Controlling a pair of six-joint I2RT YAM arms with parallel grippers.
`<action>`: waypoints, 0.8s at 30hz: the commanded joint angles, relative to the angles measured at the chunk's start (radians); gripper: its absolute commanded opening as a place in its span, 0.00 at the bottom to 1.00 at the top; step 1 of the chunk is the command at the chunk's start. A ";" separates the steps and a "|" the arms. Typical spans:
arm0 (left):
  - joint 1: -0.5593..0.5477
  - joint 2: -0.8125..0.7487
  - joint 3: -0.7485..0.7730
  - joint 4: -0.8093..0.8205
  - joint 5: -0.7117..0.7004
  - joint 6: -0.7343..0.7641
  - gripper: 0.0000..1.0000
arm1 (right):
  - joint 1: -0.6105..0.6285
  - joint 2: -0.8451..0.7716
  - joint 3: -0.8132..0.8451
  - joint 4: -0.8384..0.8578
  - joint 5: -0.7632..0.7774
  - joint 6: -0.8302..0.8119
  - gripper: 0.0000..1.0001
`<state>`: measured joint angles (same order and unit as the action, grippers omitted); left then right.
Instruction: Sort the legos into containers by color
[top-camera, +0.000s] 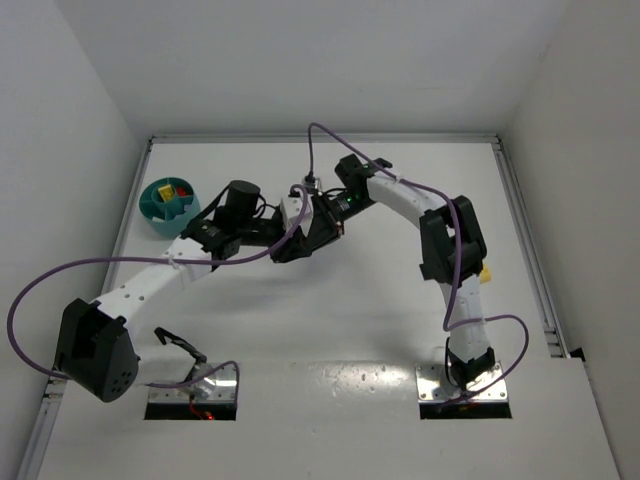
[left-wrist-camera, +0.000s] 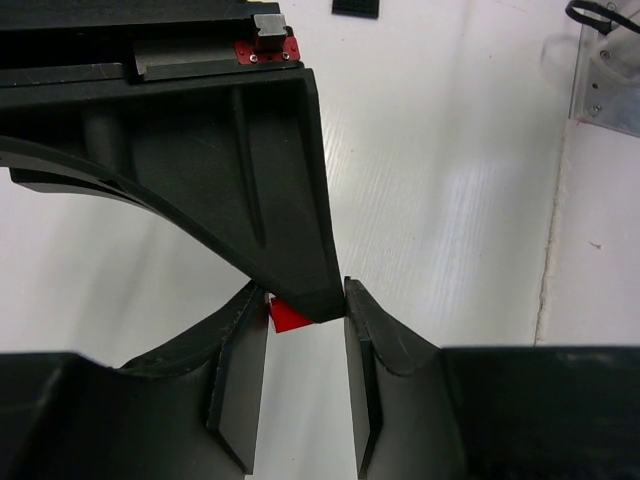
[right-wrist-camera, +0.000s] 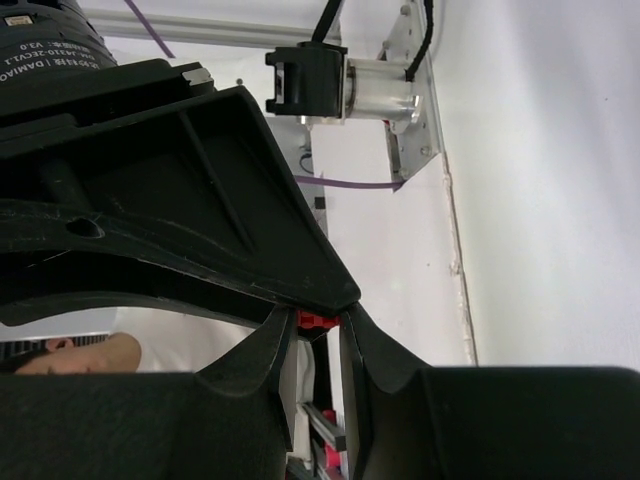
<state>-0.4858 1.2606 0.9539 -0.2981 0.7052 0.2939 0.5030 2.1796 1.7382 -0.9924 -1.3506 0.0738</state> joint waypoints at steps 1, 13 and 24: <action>-0.004 -0.004 0.036 0.050 -0.026 0.002 0.26 | 0.006 -0.024 -0.017 0.035 -0.065 0.003 0.11; -0.004 -0.004 0.036 0.040 -0.055 0.011 0.06 | -0.003 -0.066 -0.146 0.279 -0.265 0.225 0.37; 0.030 -0.055 -0.024 -0.022 -0.095 0.030 0.04 | -0.136 -0.075 -0.103 0.259 -0.214 0.207 0.49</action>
<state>-0.4915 1.2510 0.9493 -0.2832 0.6460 0.2958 0.4438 2.1674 1.5990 -0.7219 -1.4528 0.2901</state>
